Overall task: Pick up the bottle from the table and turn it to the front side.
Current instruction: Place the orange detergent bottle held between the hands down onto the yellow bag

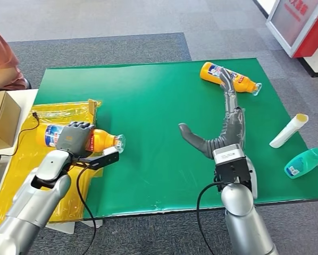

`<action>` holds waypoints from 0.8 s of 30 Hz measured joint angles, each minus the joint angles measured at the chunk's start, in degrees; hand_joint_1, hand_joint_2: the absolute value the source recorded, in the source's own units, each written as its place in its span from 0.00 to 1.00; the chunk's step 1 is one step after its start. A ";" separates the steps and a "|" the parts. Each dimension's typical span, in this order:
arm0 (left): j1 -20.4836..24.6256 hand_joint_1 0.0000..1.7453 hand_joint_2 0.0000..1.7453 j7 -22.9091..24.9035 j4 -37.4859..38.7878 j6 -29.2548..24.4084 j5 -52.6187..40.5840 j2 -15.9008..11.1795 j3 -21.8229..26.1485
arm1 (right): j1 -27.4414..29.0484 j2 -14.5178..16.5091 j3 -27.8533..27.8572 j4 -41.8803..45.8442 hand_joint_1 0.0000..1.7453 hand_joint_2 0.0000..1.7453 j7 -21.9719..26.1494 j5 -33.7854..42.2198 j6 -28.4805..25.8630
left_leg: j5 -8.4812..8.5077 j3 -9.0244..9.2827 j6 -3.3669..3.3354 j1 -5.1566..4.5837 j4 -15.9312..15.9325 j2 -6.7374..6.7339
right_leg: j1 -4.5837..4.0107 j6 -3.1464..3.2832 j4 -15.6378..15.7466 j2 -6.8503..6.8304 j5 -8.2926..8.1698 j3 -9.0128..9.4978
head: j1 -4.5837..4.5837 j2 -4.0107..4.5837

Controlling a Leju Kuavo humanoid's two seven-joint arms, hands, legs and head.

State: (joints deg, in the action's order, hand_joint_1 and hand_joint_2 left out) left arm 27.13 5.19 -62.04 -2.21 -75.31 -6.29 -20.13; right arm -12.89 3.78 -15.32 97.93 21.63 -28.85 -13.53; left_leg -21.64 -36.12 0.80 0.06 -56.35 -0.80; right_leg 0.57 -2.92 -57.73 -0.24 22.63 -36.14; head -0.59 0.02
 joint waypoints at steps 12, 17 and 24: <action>2.65 1.00 1.00 -1.64 7.83 0.55 3.99 0.00 -0.43 | -0.42 0.00 0.13 -0.07 0.00 1.00 0.27 0.09 -0.22 | 0.00 0.00 0.00 0.00 0.00 0.00 | 0.00 0.00 0.00 0.00 0.00 0.00 | -0.01 0.00; 2.90 1.00 1.00 -1.65 8.72 0.55 4.15 0.00 -0.73 | -0.53 0.01 0.14 -0.09 0.00 1.00 0.27 0.10 -0.24 | 0.00 0.00 0.00 0.00 0.00 0.00 | 0.00 0.00 0.00 0.00 0.00 0.00 | -0.01 0.00; 2.99 1.00 1.00 -1.74 10.00 1.62 6.89 0.03 -0.93 | -0.67 0.00 0.13 -0.15 0.00 1.00 0.56 0.21 -0.61 | 0.00 0.00 0.00 0.00 0.00 0.00 | 0.00 0.00 0.00 0.00 0.00 0.01 | 0.00 0.00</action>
State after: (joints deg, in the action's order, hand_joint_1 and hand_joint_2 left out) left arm 30.13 3.45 -52.04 -0.59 -68.42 -6.27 -21.06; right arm -13.56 3.78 -15.19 97.78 22.20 -28.63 -14.14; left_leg -21.64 -36.12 0.80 0.06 -56.35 -0.80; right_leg 0.57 -2.92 -57.73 -0.24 22.63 -36.13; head -0.59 0.02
